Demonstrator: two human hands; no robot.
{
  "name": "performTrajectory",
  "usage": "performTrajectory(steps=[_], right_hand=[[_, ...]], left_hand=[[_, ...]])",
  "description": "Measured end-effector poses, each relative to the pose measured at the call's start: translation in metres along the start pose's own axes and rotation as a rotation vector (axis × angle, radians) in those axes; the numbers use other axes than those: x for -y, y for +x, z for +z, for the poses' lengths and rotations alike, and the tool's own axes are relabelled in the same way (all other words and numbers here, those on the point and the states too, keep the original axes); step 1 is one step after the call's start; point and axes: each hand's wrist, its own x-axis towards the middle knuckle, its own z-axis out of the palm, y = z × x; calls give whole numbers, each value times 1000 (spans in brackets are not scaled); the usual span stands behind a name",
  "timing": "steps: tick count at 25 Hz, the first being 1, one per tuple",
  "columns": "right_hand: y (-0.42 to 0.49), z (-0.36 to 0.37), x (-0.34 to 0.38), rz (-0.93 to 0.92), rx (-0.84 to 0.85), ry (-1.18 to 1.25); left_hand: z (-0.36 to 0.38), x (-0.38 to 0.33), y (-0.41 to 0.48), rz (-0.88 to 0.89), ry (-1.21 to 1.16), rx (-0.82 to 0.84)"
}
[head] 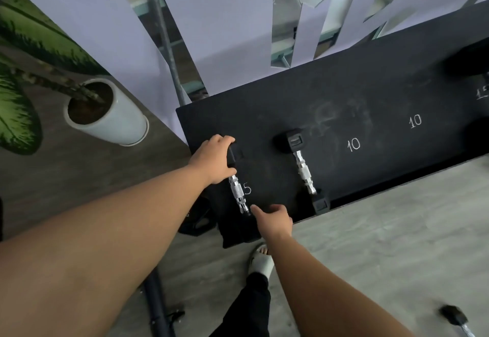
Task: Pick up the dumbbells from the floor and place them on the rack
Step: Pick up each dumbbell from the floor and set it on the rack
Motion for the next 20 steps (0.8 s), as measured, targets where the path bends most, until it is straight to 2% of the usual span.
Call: performTrajectory(steps=[3, 8, 12, 20], right_hand=[[1, 17, -11, 70, 23, 30], [10, 29, -17, 56, 14, 3], [14, 27, -10, 130, 50, 32], [-19, -29, 21, 49, -16, 31]], left_hand=[[0, 7, 7, 25, -9, 2], [4, 14, 12, 18, -31, 10], [-2, 14, 11, 4, -48, 14], [-63, -24, -5, 63, 211, 3]])
